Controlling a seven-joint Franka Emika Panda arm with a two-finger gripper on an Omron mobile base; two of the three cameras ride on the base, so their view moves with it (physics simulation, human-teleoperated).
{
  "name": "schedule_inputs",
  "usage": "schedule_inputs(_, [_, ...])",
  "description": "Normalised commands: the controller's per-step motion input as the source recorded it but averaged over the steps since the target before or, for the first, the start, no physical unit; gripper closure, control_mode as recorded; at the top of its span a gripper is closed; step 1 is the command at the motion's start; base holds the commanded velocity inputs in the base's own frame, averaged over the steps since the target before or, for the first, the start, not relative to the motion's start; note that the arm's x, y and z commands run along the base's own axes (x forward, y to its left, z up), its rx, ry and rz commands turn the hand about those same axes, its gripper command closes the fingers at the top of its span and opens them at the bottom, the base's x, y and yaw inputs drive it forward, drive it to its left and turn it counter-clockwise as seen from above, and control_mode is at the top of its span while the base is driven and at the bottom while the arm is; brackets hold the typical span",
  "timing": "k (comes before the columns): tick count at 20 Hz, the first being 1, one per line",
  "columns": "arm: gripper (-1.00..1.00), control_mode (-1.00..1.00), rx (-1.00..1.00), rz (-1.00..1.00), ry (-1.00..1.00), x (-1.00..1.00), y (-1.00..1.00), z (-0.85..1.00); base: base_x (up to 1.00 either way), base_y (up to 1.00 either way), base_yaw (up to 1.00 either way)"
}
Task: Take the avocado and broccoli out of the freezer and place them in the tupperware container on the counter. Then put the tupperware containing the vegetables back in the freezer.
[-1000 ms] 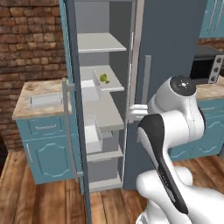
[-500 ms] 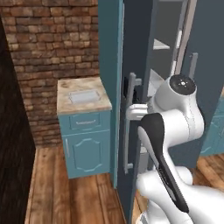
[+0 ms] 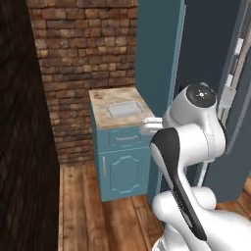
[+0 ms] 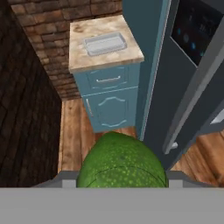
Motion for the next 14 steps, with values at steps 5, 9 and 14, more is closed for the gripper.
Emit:
schedule_inputs(5, [1.0, 1.0, 0.0, 0.0, 0.0, 0.0, 0.0, 0.0, 1.0, 0.02, -0.17])
schedule_inputs(9, [1.0, 1.0, 0.0, 0.0, 0.0, 0.0, 0.0, 0.0, 0.81, 0.38, -0.24])
schedule_inputs(14, [1.0, 1.0, 0.0, 0.0, 0.0, 0.0, 0.0, 0.0, 0.28, 0.52, -0.36])
